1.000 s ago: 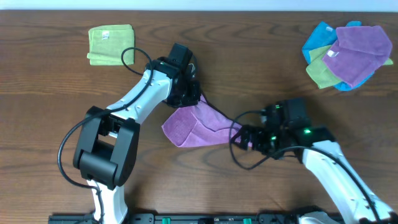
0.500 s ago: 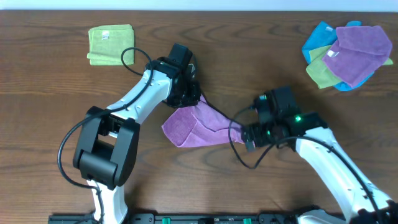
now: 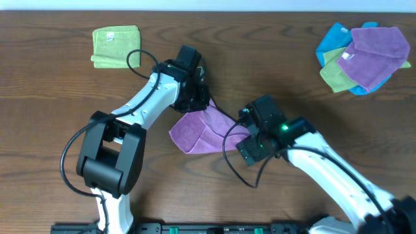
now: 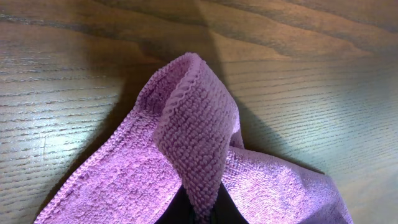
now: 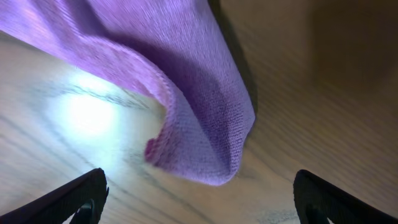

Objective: Fold the cloth
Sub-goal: 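Lift the cloth with both grippers and stretch it between them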

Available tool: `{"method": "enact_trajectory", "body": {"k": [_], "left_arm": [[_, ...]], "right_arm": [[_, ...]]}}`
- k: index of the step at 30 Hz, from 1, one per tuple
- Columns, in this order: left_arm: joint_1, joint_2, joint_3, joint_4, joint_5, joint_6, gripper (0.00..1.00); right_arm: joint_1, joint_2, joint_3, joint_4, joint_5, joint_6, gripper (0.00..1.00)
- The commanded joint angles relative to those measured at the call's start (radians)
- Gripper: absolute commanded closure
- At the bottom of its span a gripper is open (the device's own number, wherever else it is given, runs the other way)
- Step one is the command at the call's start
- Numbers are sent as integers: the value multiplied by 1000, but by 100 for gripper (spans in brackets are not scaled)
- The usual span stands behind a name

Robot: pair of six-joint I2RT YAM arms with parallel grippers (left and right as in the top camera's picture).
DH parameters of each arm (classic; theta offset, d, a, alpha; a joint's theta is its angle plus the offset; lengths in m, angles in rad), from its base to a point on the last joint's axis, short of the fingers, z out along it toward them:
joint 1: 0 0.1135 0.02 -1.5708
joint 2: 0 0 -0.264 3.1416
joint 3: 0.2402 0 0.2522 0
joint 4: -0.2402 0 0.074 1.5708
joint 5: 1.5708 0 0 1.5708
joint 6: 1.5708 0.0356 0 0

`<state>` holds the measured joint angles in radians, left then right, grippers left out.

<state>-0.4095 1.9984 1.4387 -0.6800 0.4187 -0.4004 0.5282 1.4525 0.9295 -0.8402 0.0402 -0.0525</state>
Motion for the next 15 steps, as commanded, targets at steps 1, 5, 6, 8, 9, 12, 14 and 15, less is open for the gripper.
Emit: {"method": "enact_trajectory", "body": {"k": [1,5,6,8,9,12,14,15], "left_arm": [[-3,-14,13,-3,-3,-7,94],[-3,-14,13,-3,-3,-7,94],[-3,-14,13,-3,-3,-7,94],[-3,-14,13,-3,-3,-7,94],[-3,-14,13,-3,-3,-7,94],[-3,-14,13,-3,-3,-7,94],[-3,-14,13,-3,-3,-7,94],[-3,-14,13,-3,-3,-7,94]], "right_arm": [[10,80,5,11,55,-11,8],[10,119,8,39,105,3,27],[10,117,12,37,112,4,30],[10,113,31,24,115,7,30],[10,111,43,16,119,7,28],[10,111,86,6,122,6,30],[10,111,106,6,129,7,30],[10,111,114,7,137,7,30]]}}
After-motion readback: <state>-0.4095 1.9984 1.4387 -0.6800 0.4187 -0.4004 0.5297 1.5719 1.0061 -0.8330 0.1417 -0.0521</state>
